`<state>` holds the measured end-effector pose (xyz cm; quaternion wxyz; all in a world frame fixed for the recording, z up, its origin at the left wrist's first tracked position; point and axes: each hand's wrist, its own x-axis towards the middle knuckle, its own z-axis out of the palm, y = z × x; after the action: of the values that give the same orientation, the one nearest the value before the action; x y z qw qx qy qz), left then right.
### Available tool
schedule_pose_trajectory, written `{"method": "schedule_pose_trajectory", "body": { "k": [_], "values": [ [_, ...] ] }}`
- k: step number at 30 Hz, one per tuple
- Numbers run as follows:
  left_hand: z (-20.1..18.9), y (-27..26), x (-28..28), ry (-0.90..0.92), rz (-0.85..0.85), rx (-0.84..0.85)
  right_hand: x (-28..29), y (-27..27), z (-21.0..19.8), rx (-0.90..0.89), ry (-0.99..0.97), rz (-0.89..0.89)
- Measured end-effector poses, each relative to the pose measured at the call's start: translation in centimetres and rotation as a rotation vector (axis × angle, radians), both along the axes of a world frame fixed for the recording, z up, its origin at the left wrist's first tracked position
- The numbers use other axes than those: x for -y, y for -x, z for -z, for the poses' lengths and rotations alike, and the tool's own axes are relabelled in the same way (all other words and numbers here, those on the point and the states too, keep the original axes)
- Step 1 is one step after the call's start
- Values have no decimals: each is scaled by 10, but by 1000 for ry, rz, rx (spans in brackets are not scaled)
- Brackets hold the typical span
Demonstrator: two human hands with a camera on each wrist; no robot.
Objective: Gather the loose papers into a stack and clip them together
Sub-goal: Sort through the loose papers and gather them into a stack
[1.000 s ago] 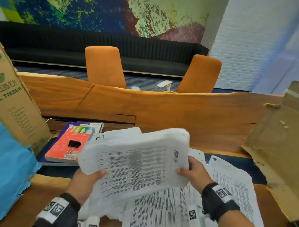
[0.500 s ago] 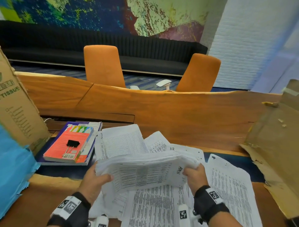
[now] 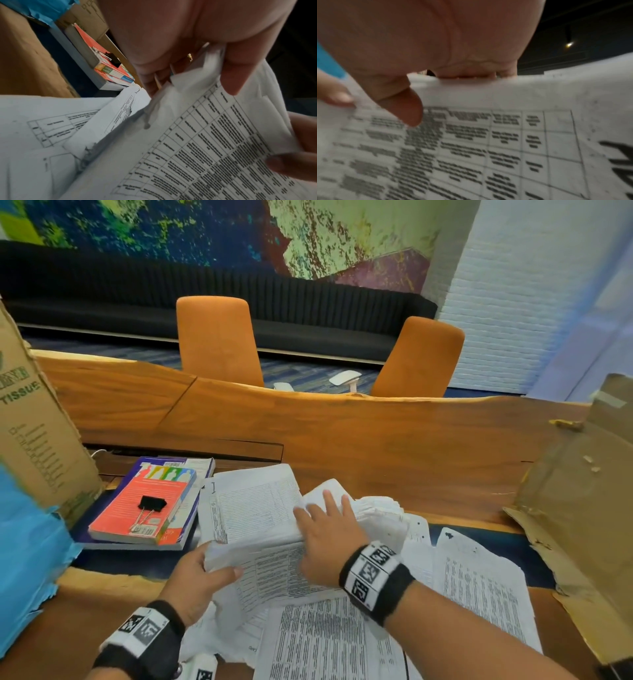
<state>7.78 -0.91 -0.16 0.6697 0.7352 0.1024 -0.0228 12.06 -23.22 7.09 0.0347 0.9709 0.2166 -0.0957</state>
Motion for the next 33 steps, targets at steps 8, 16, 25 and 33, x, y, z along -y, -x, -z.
{"method": "schedule_pose_trajectory", "body": {
  "k": [8,16,25,33],
  "values": [
    [-1,8,-15,22,-33,-10,12,-20,-26,-31,-94,-101],
    [-14,-2,-17,232,-72,32,65,-21,-66,-67,-956,200],
    [-51,-16,45,370,-221,197,30,14,14,-40,-1469,422],
    [-51,-4,40,266,-39,252,36,14,18,-27,-1737,375]
  ]
}}
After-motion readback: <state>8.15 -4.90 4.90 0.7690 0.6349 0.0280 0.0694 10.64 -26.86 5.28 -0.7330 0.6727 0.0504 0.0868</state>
